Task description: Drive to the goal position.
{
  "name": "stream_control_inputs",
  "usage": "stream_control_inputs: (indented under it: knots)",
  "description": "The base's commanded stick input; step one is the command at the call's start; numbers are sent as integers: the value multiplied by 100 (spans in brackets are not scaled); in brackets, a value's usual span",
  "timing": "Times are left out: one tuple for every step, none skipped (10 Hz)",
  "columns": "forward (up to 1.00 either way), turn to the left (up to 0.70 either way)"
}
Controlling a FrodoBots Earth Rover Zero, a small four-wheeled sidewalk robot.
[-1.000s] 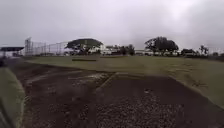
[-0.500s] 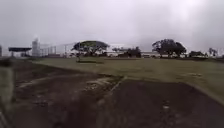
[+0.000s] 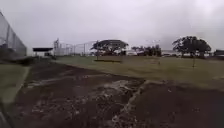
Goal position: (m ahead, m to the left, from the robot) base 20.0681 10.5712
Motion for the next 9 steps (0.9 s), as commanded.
stream_control_inputs:
  knots:
    - [100,40]
    - [100,40]
    - [100,40]
    - [100,40]
    - [100,36]
    - [100,20]
    - [100,4]
    - [100,0]
    - [100,0]
